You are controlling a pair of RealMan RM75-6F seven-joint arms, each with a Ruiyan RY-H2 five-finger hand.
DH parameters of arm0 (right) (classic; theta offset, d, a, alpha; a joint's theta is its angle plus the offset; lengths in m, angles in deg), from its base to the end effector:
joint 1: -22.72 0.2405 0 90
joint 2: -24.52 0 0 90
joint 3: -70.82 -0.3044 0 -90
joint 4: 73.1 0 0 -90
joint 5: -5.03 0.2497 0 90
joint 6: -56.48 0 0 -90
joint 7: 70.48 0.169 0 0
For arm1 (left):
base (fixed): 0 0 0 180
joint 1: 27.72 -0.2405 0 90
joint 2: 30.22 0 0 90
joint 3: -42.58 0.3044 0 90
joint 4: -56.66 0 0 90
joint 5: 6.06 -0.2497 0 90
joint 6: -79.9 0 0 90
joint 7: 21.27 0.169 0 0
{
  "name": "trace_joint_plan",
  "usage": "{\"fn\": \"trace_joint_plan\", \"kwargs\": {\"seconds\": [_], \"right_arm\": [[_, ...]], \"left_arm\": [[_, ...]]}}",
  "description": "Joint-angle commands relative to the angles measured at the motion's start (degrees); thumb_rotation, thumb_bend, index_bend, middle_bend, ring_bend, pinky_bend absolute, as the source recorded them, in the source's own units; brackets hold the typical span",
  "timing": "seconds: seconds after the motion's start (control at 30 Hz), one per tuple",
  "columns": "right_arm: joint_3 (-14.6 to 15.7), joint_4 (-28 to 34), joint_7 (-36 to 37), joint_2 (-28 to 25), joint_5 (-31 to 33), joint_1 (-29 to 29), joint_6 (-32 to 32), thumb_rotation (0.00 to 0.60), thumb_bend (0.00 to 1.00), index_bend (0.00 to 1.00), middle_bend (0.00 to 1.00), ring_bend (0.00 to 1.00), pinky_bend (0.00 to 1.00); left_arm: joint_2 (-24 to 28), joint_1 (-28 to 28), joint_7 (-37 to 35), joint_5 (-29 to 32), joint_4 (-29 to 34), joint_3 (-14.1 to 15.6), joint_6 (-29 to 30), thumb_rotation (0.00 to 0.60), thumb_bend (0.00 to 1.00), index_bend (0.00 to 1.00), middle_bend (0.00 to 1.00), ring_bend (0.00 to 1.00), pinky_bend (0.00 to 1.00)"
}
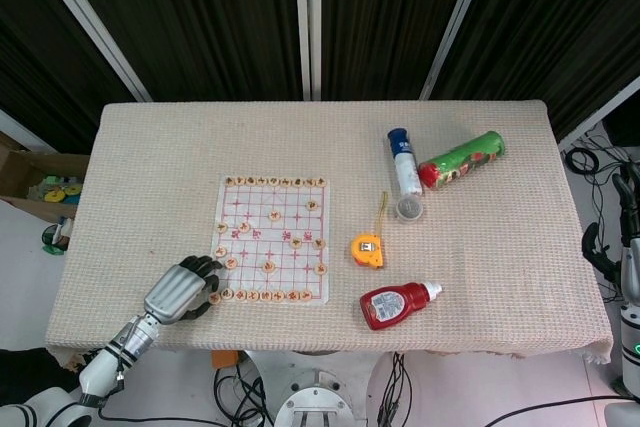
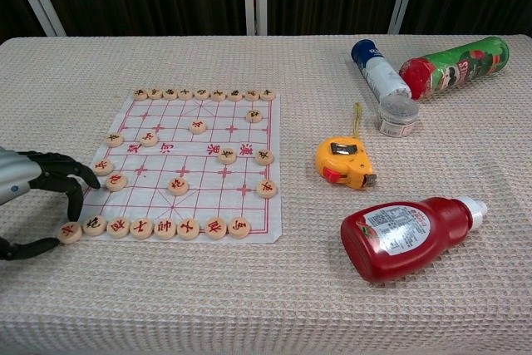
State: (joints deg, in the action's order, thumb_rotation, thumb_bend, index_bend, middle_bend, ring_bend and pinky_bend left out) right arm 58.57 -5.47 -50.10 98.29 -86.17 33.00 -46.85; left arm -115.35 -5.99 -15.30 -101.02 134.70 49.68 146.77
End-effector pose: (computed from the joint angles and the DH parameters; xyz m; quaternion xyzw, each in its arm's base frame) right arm -0.3674 -0.2722 0.1965 0.5221 -0.2165 0.5955 0.5709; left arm -0.3135 0.2488 -0.0568 -0.7974 -0.3443 -0.3313 0.3685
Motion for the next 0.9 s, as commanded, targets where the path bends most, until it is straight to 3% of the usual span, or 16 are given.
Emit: {"fn": "trace_joint_plan", "kwargs": {"seconds": [0.03,0.47,0.9], "right_arm": [[0.04,-0.18,0.06,0.14,0.08,-0.03,0.02,0.600,0.58,0.00,0.00,0.00,0.00],[0.26,-0.50,0.23,0.14,-0.21,-0.02,-0.22,0.600,0.56,0.00,0.00,0.00,0.00],[0.27,-0.71,0.64,0.16,0.32,-0.25,-0.08,0.600,0.56,0.00,0.00,0.00,0.00]], "left_arm": [[-0.19,-0.05,-0.31,0.04,-0.34,0.04,0.06,0.552,0.33,0.49,0.23,0.17,0.25],[0.23,-0.22,-1.88,-0.87,-0.06,0.05,1.86,0.596,0.34,0.52,0.23,0.17,0.26],[0.60,0.85,-0.80,-1.05,1.87,-0.96,1.69,0.597,0.34,0.52,0.23,0.17,0.26]]}}
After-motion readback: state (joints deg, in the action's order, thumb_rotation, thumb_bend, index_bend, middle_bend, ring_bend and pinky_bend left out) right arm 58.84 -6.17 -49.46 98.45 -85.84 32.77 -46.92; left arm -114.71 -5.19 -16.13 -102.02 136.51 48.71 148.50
